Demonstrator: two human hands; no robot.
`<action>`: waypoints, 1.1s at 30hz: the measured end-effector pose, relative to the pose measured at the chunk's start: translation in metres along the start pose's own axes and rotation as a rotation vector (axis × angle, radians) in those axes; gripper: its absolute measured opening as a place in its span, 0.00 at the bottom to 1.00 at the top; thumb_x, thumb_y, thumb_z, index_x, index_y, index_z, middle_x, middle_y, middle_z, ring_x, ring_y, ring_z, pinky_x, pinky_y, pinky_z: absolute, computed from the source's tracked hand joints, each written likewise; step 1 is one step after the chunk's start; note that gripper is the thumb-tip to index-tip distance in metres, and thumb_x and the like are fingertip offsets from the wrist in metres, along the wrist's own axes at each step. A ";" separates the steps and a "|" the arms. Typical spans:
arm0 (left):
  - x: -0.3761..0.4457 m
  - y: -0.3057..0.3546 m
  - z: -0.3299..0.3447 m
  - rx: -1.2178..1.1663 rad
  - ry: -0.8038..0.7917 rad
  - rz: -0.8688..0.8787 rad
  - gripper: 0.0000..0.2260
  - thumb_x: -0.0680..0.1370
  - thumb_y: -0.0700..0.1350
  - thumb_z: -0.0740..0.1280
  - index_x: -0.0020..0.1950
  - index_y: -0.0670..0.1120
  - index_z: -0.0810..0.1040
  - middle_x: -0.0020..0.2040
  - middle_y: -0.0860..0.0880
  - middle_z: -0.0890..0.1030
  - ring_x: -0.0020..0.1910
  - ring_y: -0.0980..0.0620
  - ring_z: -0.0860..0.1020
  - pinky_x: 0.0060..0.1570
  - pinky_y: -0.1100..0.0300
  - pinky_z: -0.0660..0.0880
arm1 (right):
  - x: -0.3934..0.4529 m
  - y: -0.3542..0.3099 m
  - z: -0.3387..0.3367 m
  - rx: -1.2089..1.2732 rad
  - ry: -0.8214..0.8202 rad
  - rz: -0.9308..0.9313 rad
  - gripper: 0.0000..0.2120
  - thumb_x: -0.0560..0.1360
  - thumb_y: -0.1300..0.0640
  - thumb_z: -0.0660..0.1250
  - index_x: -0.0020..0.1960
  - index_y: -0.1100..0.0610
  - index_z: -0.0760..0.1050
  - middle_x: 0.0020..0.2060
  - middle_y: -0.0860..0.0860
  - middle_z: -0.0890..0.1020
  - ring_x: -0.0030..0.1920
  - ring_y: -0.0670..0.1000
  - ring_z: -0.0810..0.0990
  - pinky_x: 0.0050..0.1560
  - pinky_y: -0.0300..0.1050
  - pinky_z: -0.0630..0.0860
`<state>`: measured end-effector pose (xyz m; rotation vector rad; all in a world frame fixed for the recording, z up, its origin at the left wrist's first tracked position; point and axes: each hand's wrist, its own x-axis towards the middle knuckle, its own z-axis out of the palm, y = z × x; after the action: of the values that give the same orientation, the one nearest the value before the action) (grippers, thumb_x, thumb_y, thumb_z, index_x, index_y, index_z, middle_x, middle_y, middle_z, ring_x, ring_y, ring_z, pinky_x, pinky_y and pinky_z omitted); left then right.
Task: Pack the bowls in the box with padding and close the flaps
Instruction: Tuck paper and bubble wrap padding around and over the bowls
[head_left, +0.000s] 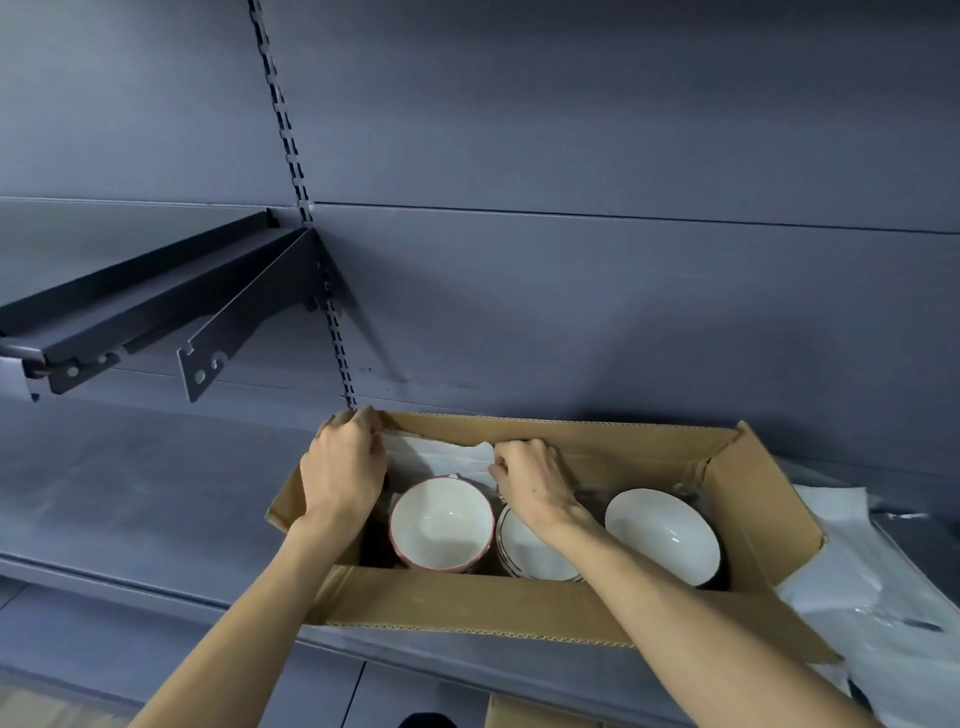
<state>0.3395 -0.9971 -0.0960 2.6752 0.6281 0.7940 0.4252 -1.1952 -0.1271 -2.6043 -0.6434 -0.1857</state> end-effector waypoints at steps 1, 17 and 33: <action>0.002 0.001 -0.002 -0.017 -0.010 -0.014 0.04 0.77 0.36 0.65 0.51 0.41 0.78 0.47 0.43 0.78 0.41 0.42 0.71 0.36 0.50 0.72 | 0.000 0.000 -0.002 0.001 -0.017 0.013 0.08 0.79 0.56 0.68 0.46 0.60 0.81 0.46 0.61 0.85 0.48 0.65 0.82 0.45 0.49 0.75; -0.033 0.220 0.022 -0.480 -0.342 0.434 0.10 0.72 0.42 0.66 0.51 0.48 0.82 0.48 0.50 0.84 0.48 0.47 0.81 0.51 0.54 0.77 | -0.060 0.087 -0.149 0.040 0.234 0.061 0.07 0.73 0.55 0.65 0.49 0.50 0.78 0.44 0.52 0.86 0.48 0.62 0.82 0.48 0.52 0.79; -0.160 0.425 0.106 0.521 -0.500 1.038 0.17 0.80 0.39 0.63 0.68 0.48 0.75 0.66 0.45 0.77 0.68 0.43 0.74 0.68 0.54 0.66 | -0.204 0.328 -0.177 0.217 0.121 0.640 0.07 0.76 0.58 0.70 0.52 0.56 0.84 0.49 0.53 0.87 0.53 0.55 0.84 0.51 0.46 0.78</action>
<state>0.4175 -1.4571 -0.0922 3.4263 -0.8628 0.0731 0.3954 -1.6183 -0.1453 -2.4236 0.2148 -0.0629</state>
